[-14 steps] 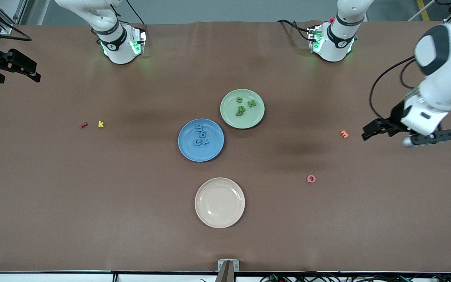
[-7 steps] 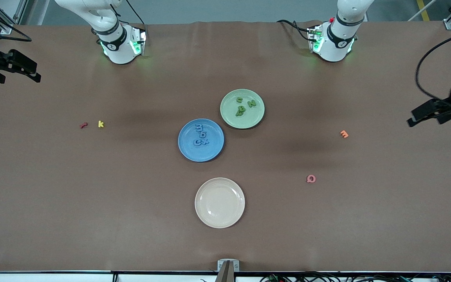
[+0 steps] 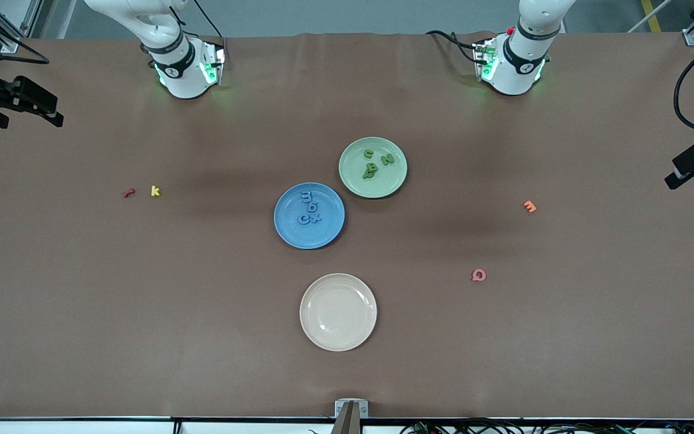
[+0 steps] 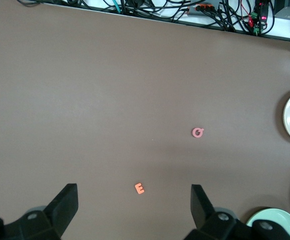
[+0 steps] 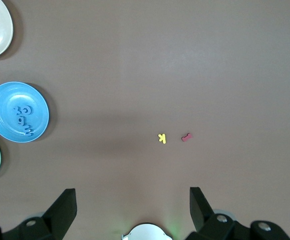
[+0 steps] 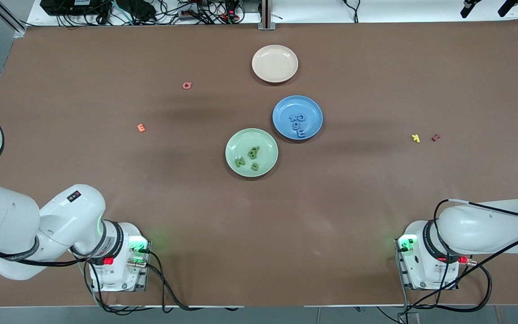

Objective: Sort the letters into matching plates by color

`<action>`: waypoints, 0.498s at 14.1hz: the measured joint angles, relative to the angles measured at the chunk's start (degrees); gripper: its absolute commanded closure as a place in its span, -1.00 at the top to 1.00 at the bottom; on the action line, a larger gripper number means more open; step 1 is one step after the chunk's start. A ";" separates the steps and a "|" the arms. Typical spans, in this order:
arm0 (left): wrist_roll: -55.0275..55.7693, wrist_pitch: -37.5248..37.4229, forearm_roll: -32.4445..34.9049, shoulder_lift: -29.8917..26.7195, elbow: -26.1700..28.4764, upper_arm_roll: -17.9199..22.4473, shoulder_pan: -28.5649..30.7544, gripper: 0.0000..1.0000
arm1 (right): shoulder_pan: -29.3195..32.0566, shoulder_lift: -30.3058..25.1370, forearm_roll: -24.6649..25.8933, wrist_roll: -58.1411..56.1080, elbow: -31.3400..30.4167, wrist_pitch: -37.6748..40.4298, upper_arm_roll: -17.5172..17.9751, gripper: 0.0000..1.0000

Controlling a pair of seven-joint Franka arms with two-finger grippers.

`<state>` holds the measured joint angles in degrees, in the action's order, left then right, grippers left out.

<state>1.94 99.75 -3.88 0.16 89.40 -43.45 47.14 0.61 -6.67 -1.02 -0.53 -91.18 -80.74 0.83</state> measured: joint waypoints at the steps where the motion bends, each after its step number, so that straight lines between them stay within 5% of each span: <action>1: 0.00 0.00 0.04 0.00 -0.12 -0.03 -0.07 0.98 | -0.02 0.00 0.00 -0.01 0.00 -0.06 0.06 1.00; 5: 0.00 0.00 0.04 0.56 -0.84 0.40 -0.81 0.99 | 0.06 0.00 0.00 -2.73 0.01 -0.49 -0.02 1.00; 7: 0.00 -0.01 0.04 0.78 -0.85 5.73 -6.70 0.99 | 0.17 0.00 0.00 -3.34 0.02 -0.56 -0.13 1.00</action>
<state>1.94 99.75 -3.84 0.93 88.55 -37.72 40.44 0.77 -6.67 -1.02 -3.86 -91.16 -81.30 0.70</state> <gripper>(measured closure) 0.004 0.000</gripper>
